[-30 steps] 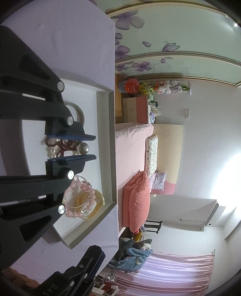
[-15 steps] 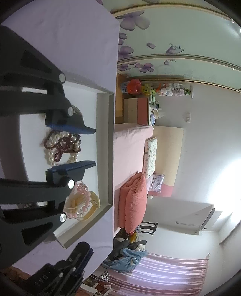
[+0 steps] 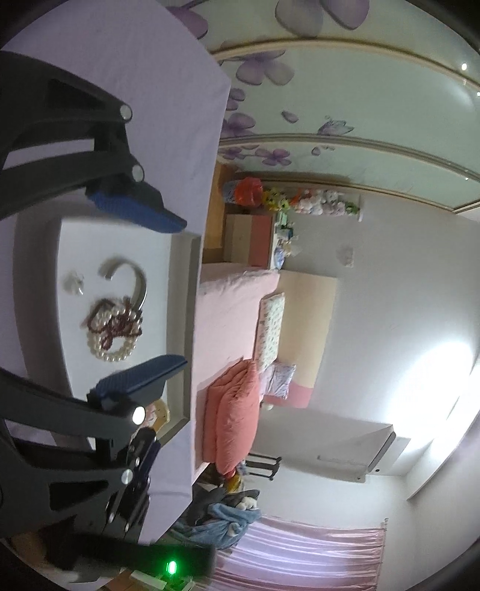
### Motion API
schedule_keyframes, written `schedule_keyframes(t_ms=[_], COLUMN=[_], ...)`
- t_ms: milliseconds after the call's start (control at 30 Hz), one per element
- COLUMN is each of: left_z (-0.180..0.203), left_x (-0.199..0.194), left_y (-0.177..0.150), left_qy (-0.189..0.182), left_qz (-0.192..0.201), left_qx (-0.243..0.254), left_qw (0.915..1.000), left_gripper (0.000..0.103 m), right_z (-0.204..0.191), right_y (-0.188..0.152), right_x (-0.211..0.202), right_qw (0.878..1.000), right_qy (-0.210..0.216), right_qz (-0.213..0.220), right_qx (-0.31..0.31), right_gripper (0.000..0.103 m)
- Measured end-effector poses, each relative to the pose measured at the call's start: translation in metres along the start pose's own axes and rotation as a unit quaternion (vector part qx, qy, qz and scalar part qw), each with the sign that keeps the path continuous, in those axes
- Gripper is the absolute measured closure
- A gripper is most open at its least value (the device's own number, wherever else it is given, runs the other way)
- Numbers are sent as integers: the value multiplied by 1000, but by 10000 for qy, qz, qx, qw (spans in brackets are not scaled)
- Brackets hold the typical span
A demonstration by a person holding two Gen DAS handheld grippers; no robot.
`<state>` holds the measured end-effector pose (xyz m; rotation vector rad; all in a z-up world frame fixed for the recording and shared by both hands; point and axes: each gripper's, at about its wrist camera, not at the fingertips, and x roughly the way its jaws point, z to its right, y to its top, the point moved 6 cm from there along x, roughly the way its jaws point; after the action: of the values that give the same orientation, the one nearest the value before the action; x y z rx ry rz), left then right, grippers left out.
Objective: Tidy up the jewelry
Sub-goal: 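Move the right tool to the silver charm cluster and close on it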
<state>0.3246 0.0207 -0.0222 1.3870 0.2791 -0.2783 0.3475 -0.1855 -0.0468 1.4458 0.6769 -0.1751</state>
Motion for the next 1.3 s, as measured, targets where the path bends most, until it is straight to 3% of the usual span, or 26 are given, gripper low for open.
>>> schedule_keyframes(t_ms=[267,400,667,867,1033,1300], left_z=[-12,-17,-18,-15,-11,-9], left_x=[-14,-18,-29,-42,-52,-57], left_y=[-2,-4,-7,-13,-21,-24], left_qy=[86,80,54,-12,-69,-76], left_qz=[47,28,5,-25,-83,-98], left_qx=[6,-39,-52,-12,17,39], left_qw=[10000,10000,10000,10000,9999,9999], left_gripper=[31,31,31,31,30,30], right_z=[1,7,16,18,4,-6], right_y=[2,0,-22,-52,-73,-80], right_x=[31,29,-9,-30,-27,-12], right_qw=[9993,9989,9989,9965,9914,9857], right_qy=[14,34,133,394,624,650], right_qz=[-328,-314,-304,-659,-1139,-1549], right_qx=[173,333,335,318,175,106], right_gripper=[85,57,57,58,66,66])
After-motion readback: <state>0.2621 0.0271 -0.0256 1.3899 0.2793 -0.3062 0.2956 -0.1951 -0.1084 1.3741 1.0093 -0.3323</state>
